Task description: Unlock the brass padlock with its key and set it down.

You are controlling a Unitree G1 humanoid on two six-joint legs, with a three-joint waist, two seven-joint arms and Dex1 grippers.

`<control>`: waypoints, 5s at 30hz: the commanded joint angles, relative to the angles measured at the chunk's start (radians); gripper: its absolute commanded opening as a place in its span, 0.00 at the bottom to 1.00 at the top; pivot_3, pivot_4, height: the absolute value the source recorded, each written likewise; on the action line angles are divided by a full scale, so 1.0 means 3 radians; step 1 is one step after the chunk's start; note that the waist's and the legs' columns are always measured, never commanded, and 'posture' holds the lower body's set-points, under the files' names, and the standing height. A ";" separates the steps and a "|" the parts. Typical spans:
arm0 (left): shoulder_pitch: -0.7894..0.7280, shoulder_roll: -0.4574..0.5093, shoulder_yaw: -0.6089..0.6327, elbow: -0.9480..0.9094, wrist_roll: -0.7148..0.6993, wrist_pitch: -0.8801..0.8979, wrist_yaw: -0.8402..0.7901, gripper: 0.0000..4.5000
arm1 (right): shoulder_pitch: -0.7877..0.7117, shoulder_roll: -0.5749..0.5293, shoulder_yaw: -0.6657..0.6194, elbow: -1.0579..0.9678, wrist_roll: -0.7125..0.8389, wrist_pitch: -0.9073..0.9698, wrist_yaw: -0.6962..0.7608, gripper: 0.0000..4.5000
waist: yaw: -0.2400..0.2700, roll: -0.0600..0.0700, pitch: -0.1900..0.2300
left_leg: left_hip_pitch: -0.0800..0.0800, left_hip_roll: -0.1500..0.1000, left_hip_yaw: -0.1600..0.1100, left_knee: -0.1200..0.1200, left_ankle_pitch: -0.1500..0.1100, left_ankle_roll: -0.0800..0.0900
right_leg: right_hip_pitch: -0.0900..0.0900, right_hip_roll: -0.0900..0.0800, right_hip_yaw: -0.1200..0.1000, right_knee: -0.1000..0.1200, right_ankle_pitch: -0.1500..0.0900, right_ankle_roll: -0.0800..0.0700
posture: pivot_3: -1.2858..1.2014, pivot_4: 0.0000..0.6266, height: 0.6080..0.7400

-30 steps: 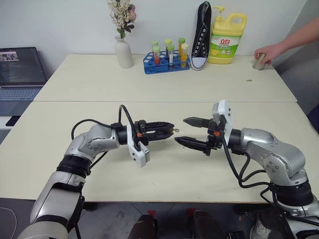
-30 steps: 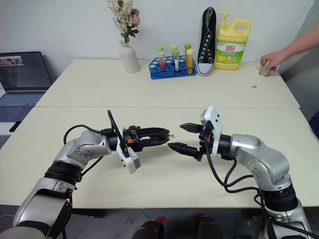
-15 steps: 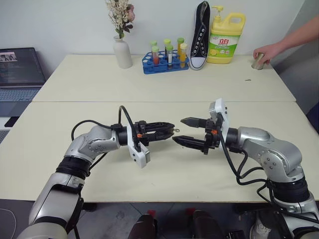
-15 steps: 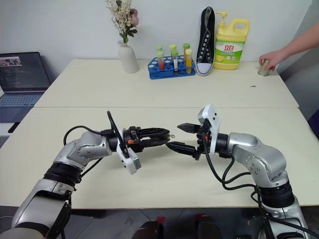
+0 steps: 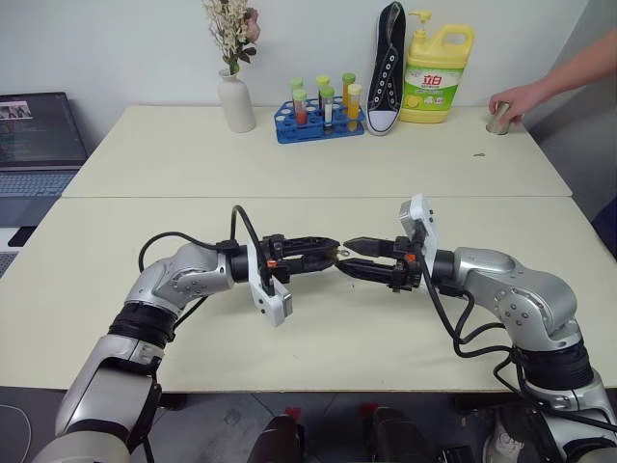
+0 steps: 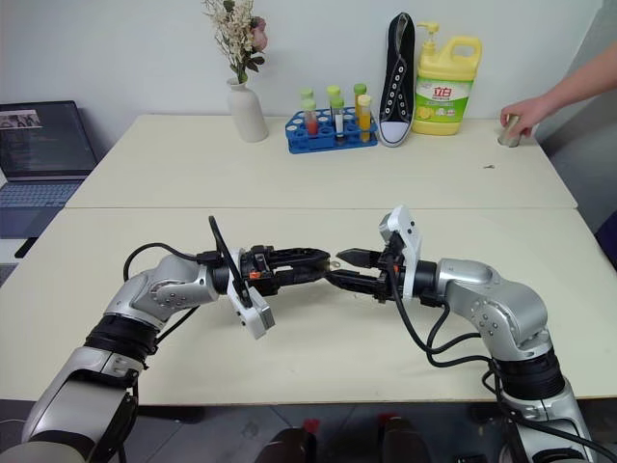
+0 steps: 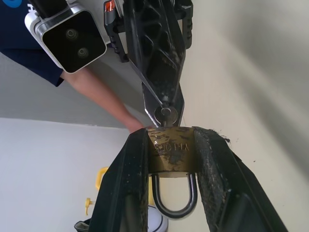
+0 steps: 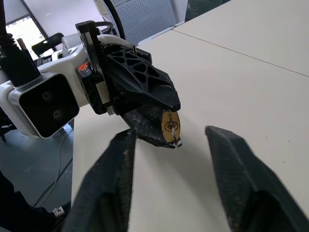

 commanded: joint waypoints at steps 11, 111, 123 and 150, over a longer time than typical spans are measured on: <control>0.0028 0.0054 0.0016 -0.0103 0.0010 0.0005 0.0094 0.22 | -0.0069 -0.0008 -0.0059 -0.0024 0.0094 0.0028 0.0106 0.00 | 0.0000 0.0000 0.0000 | 0.0000 0.0000 0.0000 0.0000 0.0000 0.0000 | -0.0001 0.0000 0.0001 0.0000 0.0000 0.0000 | 0.52 0.24 1.00; 0.0145 0.0155 -0.0037 -0.0252 0.0182 0.0137 0.0489 0.22 | -0.0215 -0.0336 -0.0078 -0.0314 0.0428 0.0508 -0.0073 0.81 | -0.0045 0.0002 -0.0002 | -0.0014 0.0001 0.0004 0.0000 -0.0006 0.0012 | -0.0017 0.0000 0.0002 0.0005 0.0001 -0.0002 | 0.52 0.24 1.00; 0.0112 0.0136 -0.0077 -0.0218 0.0165 0.0114 0.0482 0.22 | -0.0380 -0.0055 0.0061 0.0081 0.0206 0.0361 -0.0050 0.81 | -0.0051 0.0002 -0.0002 | -0.0014 0.0001 0.0002 0.0000 0.0000 0.0000 | -0.0017 -0.0001 0.0002 0.0004 0.0001 -0.0002 | 0.52 0.24 1.00; 0.0182 0.0134 -0.0071 -0.0309 0.0099 0.0172 0.0438 0.22 | -0.0552 0.0183 0.0146 0.0395 0.0036 0.0325 0.0159 0.03 | -0.0060 0.0002 -0.0002 | -0.0014 0.0000 -0.0001 0.0000 0.0001 -0.0001 | -0.0018 -0.0001 0.0002 0.0005 0.0001 -0.0002 | 0.52 0.24 1.00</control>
